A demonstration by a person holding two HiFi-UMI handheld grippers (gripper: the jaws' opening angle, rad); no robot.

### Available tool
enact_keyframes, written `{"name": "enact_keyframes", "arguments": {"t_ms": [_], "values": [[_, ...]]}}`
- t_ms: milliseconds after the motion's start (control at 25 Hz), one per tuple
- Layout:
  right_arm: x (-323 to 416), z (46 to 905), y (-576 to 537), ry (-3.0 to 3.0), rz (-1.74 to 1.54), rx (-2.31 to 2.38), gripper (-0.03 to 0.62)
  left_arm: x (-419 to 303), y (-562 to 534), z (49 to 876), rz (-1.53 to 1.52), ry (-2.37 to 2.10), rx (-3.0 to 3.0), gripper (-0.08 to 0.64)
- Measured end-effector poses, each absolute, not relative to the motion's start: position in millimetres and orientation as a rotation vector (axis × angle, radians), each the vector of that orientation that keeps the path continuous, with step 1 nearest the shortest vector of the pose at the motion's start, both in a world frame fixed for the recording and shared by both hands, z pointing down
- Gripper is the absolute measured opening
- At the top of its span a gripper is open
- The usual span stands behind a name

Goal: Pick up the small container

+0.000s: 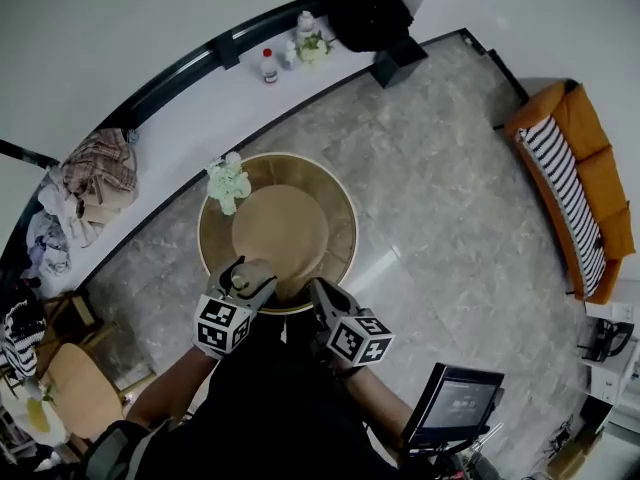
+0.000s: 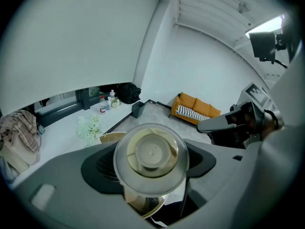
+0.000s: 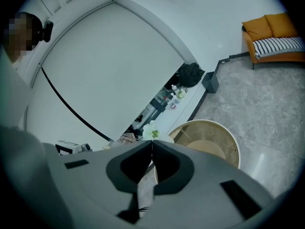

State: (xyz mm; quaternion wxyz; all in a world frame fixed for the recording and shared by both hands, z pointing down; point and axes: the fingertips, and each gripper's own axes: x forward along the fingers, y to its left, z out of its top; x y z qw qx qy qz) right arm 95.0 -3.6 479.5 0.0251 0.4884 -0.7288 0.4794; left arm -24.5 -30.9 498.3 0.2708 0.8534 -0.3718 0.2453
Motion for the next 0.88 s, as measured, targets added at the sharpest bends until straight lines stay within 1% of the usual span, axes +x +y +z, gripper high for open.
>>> {"name": "enact_keyframes", "arguments": {"t_ms": [320,560,880], "values": [[97.8,454.3,-5.5,-2.296,1.435,1.52,0.008,-33.2,-23.2,468.5,0.627,-1.026,2.313,0.333],[97.2,437.5,-8.6,-2.312,1.36,1.51,0.008,-34.0,-22.1,435.6,0.476,-1.022,2.347,0.333],[100.9,403.2,-23.6,-2.383,1.284,1.571,0.006,-31.1,-21.6,403.0,0.404,-0.995,2.395,0.333]]}}
